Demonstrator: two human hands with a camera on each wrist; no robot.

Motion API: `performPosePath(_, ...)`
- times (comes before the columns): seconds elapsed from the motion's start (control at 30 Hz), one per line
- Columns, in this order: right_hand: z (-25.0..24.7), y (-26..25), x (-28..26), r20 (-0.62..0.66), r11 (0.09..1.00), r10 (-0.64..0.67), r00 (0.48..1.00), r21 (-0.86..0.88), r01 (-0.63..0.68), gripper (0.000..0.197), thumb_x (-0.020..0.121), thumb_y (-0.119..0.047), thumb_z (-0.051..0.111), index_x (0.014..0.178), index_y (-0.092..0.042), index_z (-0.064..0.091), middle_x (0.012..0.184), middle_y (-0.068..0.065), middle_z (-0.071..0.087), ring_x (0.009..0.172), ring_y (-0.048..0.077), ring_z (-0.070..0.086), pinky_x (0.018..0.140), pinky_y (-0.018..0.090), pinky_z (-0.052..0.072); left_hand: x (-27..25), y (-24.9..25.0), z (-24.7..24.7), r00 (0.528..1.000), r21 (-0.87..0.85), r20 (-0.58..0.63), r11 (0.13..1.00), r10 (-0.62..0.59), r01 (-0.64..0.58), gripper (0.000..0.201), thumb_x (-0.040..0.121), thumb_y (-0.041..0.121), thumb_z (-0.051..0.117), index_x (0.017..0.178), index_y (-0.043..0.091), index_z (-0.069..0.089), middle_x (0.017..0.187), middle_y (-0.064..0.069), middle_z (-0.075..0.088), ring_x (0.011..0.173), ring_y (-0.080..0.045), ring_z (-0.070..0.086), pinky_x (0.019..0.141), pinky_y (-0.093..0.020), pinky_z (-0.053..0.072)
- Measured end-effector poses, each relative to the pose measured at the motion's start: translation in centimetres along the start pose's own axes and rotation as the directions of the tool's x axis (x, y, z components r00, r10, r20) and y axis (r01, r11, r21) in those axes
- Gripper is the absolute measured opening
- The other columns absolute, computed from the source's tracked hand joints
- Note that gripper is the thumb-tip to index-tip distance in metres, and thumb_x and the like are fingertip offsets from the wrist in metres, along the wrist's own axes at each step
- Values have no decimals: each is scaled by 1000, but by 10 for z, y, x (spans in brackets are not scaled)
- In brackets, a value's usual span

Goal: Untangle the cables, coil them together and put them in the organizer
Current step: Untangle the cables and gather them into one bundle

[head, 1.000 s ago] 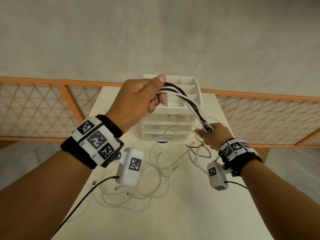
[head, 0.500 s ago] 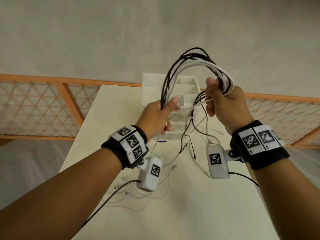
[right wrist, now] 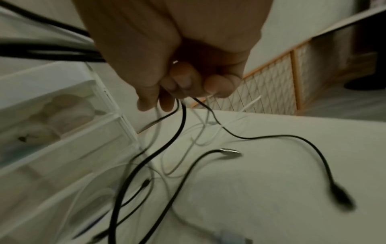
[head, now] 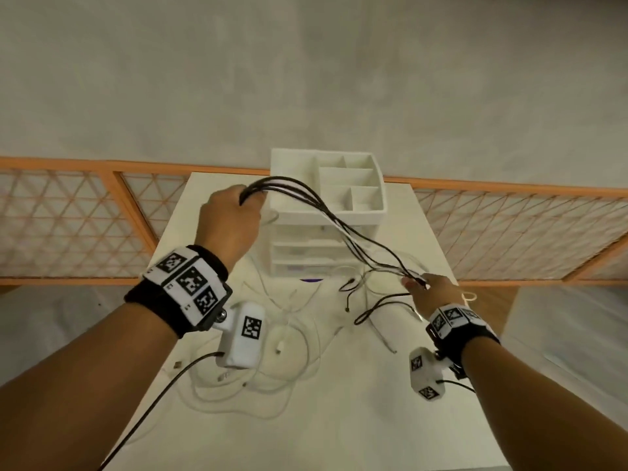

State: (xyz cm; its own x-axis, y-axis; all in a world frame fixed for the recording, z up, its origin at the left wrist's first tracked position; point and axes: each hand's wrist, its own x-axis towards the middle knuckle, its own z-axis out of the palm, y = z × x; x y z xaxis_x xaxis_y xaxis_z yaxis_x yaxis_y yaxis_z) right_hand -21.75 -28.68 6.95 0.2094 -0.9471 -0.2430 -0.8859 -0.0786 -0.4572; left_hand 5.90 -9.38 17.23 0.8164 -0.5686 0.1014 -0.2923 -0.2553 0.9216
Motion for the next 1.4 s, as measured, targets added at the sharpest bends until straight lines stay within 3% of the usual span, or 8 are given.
performPosePath(0.2, -32, -16, 19, -213, 956, -26, 977, 280, 87, 26, 94, -40, 57, 100, -20, 73, 90, 17, 73, 84, 40, 69, 76, 47, 59, 0, -14, -20, 983, -14, 50, 984, -176, 177, 35, 97, 44, 54, 74, 17, 56, 70, -5, 57, 51, -21, 47, 46, -25, 34)
performPosePath(0.4, -44, -45, -3, -125, 956, -200, 972, 193, 221, 68, 85, -21, 65, 145, -33, 37, 93, 6, 68, 66, 15, 61, 54, 23, 45, -20, -5, -18, 985, 291, 161, 957, -67, 18, 44, 101, 48, 45, 92, 11, 67, 66, -10, 67, 49, -19, 55, 50, -28, 35)
performPosePath(0.6, -17, -98, -65, 194, 691, -675, 712, 504, 518, 66, 78, -23, 75, 135, -45, 49, 67, 0, 56, 54, 14, 47, 56, 24, 41, -34, 40, 5, 884, 288, 456, 924, 97, -250, 38, 100, 42, 51, 71, 21, 65, 65, 4, 69, 43, -7, 54, 50, -20, 42)
performPosePath(0.8, -5, -83, -56, -91, 854, -490, 867, 152, 498, 39, 74, -57, 75, 97, -37, 50, 64, 0, 68, 67, 23, 67, 67, 36, 55, -36, 62, 4, 816, 175, 542, 923, 200, -342, 42, 97, 40, 57, 62, 17, 57, 56, 7, 60, 45, -4, 50, 53, -21, 41)
performPosePath(0.97, -39, -104, -68, -252, 764, -588, 769, 140, 630, 36, 74, -51, 79, 94, -33, 55, 52, -4, 61, 60, 16, 62, 62, 31, 51, -33, 48, 15, 796, 343, 603, 879, 63, -330, 34, 102, 37, 49, 74, 19, 57, 69, 1, 62, 58, -15, 54, 55, -26, 43)
performPosePath(1.1, -43, -113, -78, -126, 784, -613, 780, 30, 621, 29, 75, -59, 74, 73, -32, 63, 62, -9, 62, 78, 22, 64, 72, 38, 56, -31, 31, 30, 854, 458, 518, 859, -50, -227, 25, 103, 31, 44, 92, 11, 51, 83, -5, 57, 68, -20, 53, 54, -29, 38)
performPosePath(1.27, -46, -118, -84, -101, 740, -667, 738, 25, 672, 74, 66, -61, 80, 126, -42, 42, 63, -7, 63, 69, 20, 65, 65, 33, 53, -34, 37, 28, 792, 279, 603, 906, 93, -318, 29, 96, 38, 60, 74, 19, 58, 59, 9, 59, 52, -7, 57, 49, -17, 40)
performPosePath(1.4, -11, -101, -57, 153, 839, -528, 835, -58, 541, 19, 81, -50, 67, 79, -30, 66, 71, -8, 67, 75, 20, 66, 74, 37, 57, -37, 51, 21, 769, 76, 613, 955, 181, -285, 31, 92, 41, 65, 77, 15, 71, 59, 6, 59, 49, -8, 52, 51, -19, 45)
